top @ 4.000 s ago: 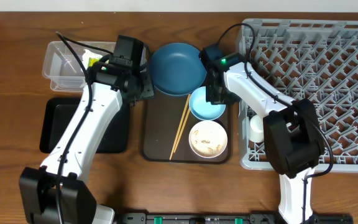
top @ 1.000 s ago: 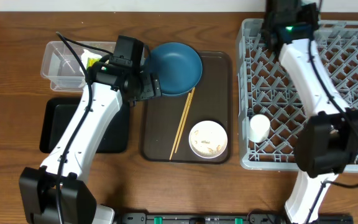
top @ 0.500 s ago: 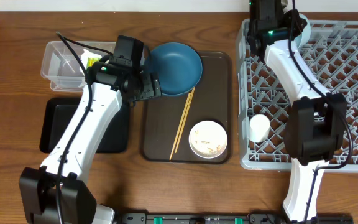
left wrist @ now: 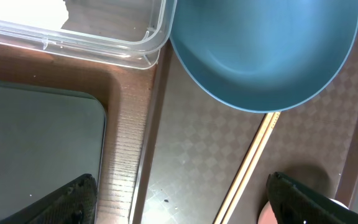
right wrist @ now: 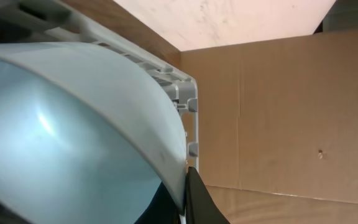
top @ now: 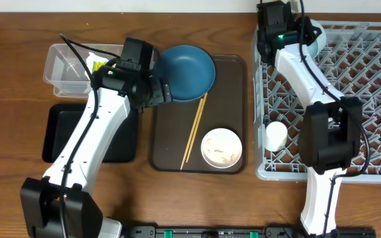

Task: Sort waste into correct bins and load items into the dishwasher rack
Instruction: 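Set light-blue bowl in rear of dish rack and release, then reach left gripper to pink-rimmed rice bowl and grasp it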

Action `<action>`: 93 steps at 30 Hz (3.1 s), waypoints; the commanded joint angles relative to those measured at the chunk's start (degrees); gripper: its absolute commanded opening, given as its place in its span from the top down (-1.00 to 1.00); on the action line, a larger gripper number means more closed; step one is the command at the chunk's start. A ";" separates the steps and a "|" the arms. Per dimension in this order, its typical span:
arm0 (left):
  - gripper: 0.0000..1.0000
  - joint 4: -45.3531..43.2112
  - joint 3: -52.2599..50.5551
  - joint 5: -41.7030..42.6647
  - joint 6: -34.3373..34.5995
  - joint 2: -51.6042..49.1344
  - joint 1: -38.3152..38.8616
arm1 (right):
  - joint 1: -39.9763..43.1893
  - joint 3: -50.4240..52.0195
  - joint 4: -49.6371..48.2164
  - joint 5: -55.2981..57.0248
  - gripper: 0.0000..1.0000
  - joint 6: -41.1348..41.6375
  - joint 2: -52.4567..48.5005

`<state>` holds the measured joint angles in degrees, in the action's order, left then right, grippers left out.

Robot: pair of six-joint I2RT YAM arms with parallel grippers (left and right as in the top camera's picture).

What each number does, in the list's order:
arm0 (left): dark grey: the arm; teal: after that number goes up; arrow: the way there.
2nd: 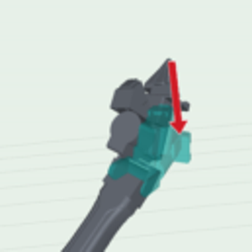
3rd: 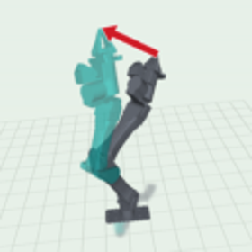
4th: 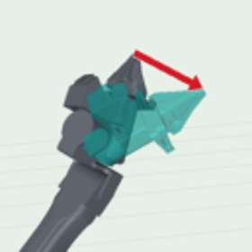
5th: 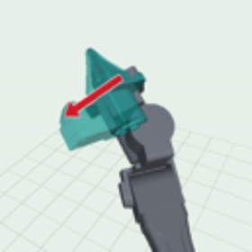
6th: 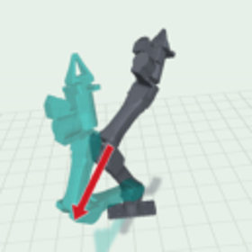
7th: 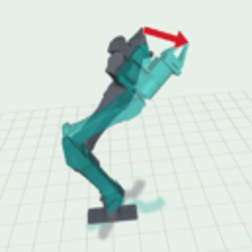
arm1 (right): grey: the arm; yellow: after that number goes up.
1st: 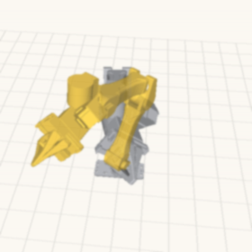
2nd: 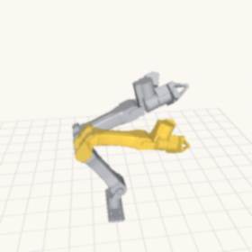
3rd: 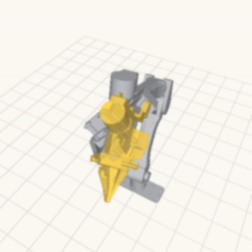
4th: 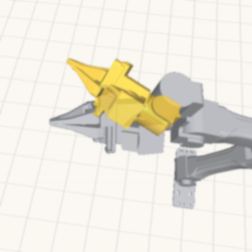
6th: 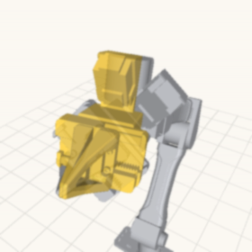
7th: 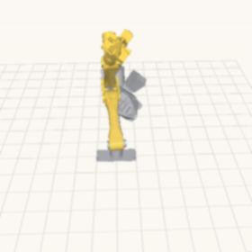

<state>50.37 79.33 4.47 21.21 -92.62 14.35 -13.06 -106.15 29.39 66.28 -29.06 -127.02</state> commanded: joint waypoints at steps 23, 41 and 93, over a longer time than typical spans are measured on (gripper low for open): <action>-0.79 0.15 0.79 -0.70 0.33 0.90 -0.20 | -8.02 -0.02 3.61 -1.64 -0.99 3.78 10.16; -0.80 0.15 0.79 -0.70 0.33 0.90 -0.20 | -8.66 -0.02 35.32 -72.52 -0.98 32.68 22.77; -0.63 -8.74 0.79 -5.49 12.55 -14.84 40.92 | 20.92 -0.02 51.10 -75.54 -0.92 33.24 34.86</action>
<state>41.56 79.37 0.64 36.71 -106.80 54.06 7.66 -106.02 80.12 -9.02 3.73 -92.29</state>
